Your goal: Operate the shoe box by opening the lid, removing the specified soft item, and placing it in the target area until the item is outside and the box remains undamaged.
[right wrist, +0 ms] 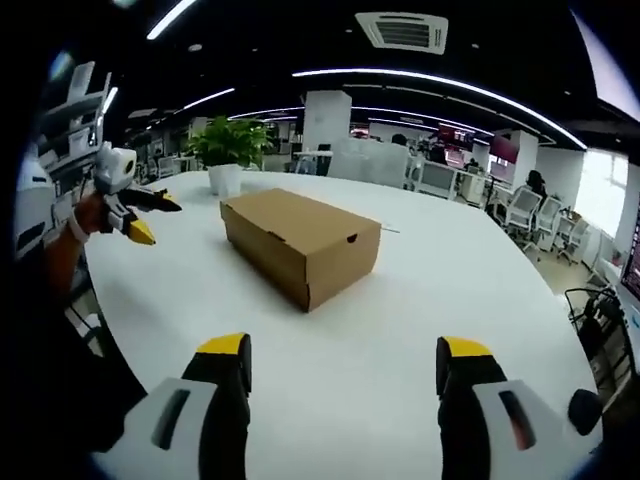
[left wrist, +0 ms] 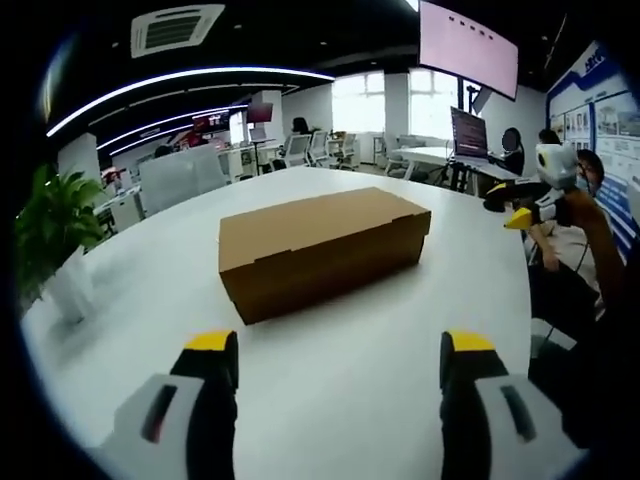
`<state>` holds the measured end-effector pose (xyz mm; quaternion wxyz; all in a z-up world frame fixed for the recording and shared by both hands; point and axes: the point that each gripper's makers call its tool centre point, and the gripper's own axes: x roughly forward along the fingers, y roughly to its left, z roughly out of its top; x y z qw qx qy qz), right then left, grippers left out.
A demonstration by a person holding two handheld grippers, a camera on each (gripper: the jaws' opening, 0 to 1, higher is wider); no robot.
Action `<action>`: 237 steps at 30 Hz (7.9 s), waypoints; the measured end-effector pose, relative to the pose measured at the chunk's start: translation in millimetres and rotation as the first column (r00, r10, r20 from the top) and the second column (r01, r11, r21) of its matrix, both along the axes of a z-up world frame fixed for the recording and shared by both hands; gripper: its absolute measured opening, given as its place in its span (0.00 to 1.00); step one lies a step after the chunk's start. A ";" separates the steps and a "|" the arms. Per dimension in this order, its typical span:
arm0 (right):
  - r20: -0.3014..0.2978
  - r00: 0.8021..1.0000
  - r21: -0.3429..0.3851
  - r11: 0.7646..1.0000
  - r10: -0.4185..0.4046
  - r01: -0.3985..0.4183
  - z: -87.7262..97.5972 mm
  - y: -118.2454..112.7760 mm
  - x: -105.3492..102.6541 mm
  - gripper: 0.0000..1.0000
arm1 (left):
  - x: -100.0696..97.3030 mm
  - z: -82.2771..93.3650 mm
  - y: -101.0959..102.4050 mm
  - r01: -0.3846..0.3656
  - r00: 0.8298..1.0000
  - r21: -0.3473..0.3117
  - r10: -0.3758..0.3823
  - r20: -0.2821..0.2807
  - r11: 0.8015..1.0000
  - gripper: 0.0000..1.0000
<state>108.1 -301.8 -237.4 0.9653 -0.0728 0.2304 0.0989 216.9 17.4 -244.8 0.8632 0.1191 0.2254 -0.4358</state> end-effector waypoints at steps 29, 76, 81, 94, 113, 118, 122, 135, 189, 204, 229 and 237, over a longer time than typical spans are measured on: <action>0.003 0.997 0.082 0.994 0.075 -0.076 11.3 12.4 48.3 0.76 | 11.2 8.2 3.2 -0.068 0.998 -0.079 0.068 -0.006 0.995 0.93; -0.088 0.985 0.100 0.985 0.149 -0.140 14.4 16.1 97.2 0.76 | 6.1 8.5 -4.1 -0.022 0.999 -0.088 0.019 -0.035 0.996 0.88; -0.073 0.986 0.229 0.965 0.148 -0.128 19.2 16.7 113.8 0.75 | 2.0 2.3 -9.5 -0.003 0.999 -0.066 0.001 -0.036 0.998 0.86; -0.118 0.979 0.240 0.962 0.164 -0.132 9.8 22.1 137.8 0.73 | 0.0 -12.7 -4.2 -0.027 0.998 -0.032 0.025 -0.061 0.999 0.84; -0.166 0.969 0.177 0.973 0.181 -0.151 -2.7 20.3 140.6 0.74 | 22.9 -7.5 -4.2 -0.100 0.995 -0.100 0.100 -0.006 0.990 0.76; -0.179 0.965 0.173 0.972 0.192 -0.161 -4.0 22.2 140.0 0.74 | 22.2 -10.2 0.6 -0.108 0.994 -0.078 0.107 -0.019 0.991 0.78; -0.184 0.962 0.209 0.964 0.204 -0.164 -0.3 26.6 138.4 0.75 | 14.0 -8.2 -6.0 -0.075 0.997 -0.066 0.075 -0.006 0.995 0.77; -0.220 0.944 0.304 0.937 0.246 -0.173 -6.4 33.0 140.1 0.73 | 2.6 -11.0 -6.2 -0.054 0.999 -0.062 0.054 -0.004 0.997 0.72; -0.297 0.936 0.762 0.638 0.189 0.113 -26.8 22.8 184.2 0.59 | -5.0 1.9 -11.8 -0.016 1.000 -0.160 0.017 0.007 0.987 0.77; -0.345 0.915 0.775 0.613 0.208 0.153 -47.6 25.4 182.9 0.53 | -4.6 1.1 -11.1 -0.022 1.000 -0.142 0.025 0.018 0.990 0.76; -0.343 0.910 0.822 0.543 0.232 0.171 -43.8 36.7 180.8 0.43 | -3.6 -1.7 -8.8 -0.018 1.000 -0.128 0.021 0.021 0.992 0.76; -0.356 0.907 0.815 0.549 0.226 0.183 -42.8 36.4 180.6 0.41 | -7.2 -5.3 -12.2 -0.009 1.000 -0.132 0.010 0.005 0.991 0.76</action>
